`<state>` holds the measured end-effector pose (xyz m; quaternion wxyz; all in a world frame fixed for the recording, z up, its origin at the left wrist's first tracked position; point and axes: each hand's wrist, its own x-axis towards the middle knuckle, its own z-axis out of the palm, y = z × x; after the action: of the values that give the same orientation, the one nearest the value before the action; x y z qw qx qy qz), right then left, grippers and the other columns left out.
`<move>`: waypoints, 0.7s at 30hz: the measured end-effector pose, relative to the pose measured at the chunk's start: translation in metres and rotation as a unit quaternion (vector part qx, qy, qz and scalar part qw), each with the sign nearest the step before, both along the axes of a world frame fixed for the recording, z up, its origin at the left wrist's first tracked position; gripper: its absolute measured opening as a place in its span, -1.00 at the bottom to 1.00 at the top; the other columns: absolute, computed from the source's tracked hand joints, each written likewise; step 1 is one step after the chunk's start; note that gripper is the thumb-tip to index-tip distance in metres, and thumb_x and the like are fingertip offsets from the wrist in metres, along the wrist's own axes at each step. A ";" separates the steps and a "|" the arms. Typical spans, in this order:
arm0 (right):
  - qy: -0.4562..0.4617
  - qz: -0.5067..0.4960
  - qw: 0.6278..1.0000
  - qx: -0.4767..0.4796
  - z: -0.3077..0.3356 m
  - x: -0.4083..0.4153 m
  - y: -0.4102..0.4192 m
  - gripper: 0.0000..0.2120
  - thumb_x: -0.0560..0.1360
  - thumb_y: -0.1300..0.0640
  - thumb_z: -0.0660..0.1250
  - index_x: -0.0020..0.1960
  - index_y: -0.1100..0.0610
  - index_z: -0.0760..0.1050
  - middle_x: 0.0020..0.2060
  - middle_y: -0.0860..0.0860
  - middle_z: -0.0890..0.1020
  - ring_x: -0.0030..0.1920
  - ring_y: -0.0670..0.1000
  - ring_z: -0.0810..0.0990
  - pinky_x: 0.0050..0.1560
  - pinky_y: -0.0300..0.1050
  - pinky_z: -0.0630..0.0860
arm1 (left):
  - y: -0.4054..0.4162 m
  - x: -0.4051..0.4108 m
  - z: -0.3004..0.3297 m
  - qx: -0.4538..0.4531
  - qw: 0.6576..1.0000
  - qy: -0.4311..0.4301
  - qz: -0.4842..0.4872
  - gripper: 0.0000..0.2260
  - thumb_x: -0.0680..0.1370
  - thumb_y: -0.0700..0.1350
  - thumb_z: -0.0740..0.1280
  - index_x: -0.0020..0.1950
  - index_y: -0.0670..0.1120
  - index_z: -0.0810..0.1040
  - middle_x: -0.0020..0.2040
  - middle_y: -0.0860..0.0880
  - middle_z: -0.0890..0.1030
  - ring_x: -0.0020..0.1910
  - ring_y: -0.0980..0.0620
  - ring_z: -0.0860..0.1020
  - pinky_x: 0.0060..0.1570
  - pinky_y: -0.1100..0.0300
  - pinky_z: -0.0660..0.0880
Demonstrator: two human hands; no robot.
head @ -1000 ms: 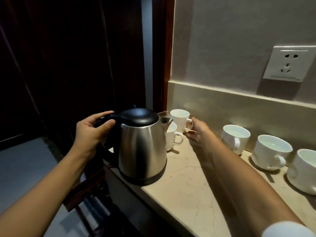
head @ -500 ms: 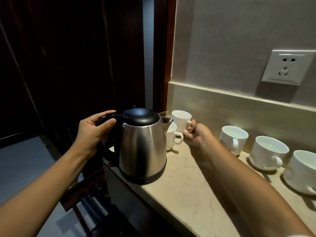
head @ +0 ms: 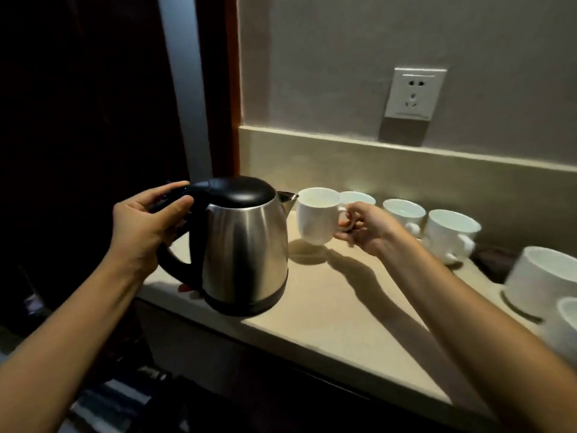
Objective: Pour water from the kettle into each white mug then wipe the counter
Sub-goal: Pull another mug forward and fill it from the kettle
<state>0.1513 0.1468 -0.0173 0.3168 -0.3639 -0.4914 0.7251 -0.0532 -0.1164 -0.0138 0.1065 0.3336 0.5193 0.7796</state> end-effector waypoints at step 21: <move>-0.053 -0.166 0.983 -0.059 -0.016 0.196 -0.052 -0.90 0.47 0.24 0.27 -0.23 0.22 0.43 -0.36 0.11 0.45 -0.36 0.02 0.48 -0.50 -0.21 0.55 | 0.135 0.069 0.044 -0.035 0.956 0.140 -0.255 -0.64 0.22 0.13 0.57 -0.01 0.14 0.72 -0.40 0.07 0.64 -0.54 0.16 0.38 -0.55 0.35 0.28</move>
<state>0.3474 0.0944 -0.0338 0.3842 -0.4963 -0.3969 0.6697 0.0161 0.0187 0.0299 0.2399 0.5569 0.4535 0.6532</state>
